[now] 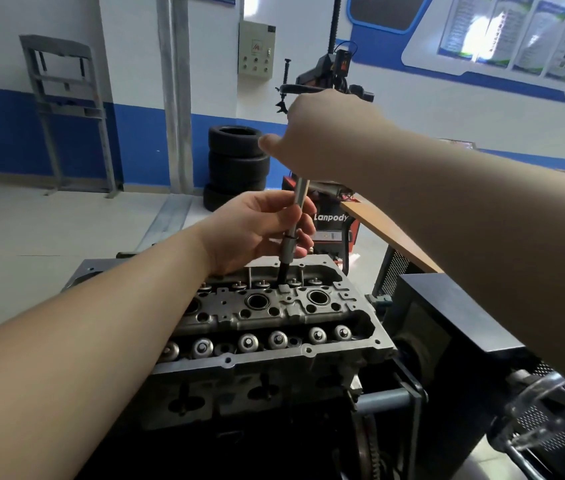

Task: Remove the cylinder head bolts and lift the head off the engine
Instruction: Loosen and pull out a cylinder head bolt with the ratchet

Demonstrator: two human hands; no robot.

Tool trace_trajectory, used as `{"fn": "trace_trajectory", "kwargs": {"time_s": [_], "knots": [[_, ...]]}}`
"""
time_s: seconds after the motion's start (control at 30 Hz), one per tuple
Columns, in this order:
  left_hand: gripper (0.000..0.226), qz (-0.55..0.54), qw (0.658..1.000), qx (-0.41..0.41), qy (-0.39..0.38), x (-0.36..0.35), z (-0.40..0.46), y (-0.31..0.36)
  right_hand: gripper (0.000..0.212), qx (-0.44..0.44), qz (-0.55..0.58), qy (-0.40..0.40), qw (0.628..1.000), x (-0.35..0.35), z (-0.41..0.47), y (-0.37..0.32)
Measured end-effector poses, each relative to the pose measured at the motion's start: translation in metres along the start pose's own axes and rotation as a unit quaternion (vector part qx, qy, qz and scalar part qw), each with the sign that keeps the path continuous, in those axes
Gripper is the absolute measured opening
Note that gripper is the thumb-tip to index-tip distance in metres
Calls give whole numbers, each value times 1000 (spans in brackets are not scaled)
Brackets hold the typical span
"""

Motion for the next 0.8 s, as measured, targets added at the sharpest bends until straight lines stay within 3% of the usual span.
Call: {"fn": "trace_trajectory", "kwargs": {"time_s": [0.13, 0.23, 0.33, 0.47, 0.57, 0.67, 0.73, 0.8], "knots": [[23, 16, 998, -30, 51, 6, -3, -3, 40, 164, 81, 98, 978, 2, -15, 4], [26, -38, 999, -1, -12, 3, -2, -7, 41, 226, 152, 72, 960, 8, -17, 7], [25, -29, 999, 10, -26, 7, -3, -7, 40, 191, 112, 30, 975, 6, -5, -4], [23, 13, 999, -14, 30, 4, -1, -6, 23, 31, -80, -28, 996, 7, 8, -12], [29, 18, 999, -23, 45, 5, -2, -5, 34, 66, -123, 29, 990, 7, 7, -21], [24, -12, 1000, -3, 9, 8, -7, -4, 47, 156, 8, 56, 986, 3, 3, -12], [26, -10, 1000, -4, 18, 7, -6, -5, 44, 138, 147, 22, 979, 0, 0, 0], [25, 12, 999, -13, 46, 6, -4, -5, 46, 105, 156, 13, 982, -4, 3, 5]]}}
Point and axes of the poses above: each hand's wrist, its own z-axis towards the middle knuckle, its own x-axis out of the back of the hand, y = z × x, the point moved 2 cm from there along z, towards the middle knuckle, and after that the axes turned 8 degrees about x, right-handed, at the moved point
